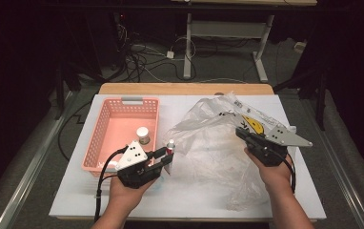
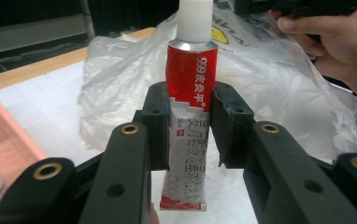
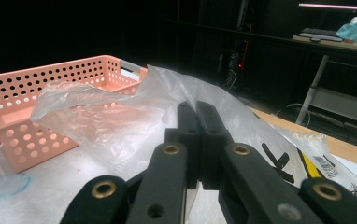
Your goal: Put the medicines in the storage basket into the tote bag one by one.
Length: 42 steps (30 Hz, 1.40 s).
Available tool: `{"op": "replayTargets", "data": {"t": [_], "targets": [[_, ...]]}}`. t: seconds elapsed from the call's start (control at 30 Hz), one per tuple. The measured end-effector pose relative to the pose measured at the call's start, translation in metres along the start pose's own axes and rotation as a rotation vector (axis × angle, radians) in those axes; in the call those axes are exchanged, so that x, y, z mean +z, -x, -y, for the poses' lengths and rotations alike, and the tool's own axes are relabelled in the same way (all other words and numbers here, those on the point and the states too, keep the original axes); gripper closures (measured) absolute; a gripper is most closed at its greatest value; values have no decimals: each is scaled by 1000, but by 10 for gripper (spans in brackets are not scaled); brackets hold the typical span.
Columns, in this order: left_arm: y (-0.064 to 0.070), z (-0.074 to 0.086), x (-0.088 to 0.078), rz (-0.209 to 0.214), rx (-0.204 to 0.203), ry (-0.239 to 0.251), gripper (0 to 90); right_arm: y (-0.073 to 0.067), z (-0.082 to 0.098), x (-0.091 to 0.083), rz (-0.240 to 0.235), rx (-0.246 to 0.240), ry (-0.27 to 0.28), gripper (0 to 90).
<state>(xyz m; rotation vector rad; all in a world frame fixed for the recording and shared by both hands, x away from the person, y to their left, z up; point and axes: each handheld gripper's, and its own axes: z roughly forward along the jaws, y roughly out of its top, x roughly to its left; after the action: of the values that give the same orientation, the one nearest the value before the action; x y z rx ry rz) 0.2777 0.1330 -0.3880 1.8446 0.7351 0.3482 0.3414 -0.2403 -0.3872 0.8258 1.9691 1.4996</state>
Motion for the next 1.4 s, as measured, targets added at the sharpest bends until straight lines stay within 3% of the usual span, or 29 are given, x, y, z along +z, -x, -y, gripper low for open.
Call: {"op": "replayTargets", "data": {"t": [0.43,0.9,1.4], "targets": [[22,2,17,64,47,-35,678,-8,-1,2,-14,-13,-5,900],[24,-1,35,59,40,-38,678,-10,-2,2,-15,-20,-2,900],[31,-9,86,66,39,-47,678,-8,-4,2,-18,-9,7,900]]}}
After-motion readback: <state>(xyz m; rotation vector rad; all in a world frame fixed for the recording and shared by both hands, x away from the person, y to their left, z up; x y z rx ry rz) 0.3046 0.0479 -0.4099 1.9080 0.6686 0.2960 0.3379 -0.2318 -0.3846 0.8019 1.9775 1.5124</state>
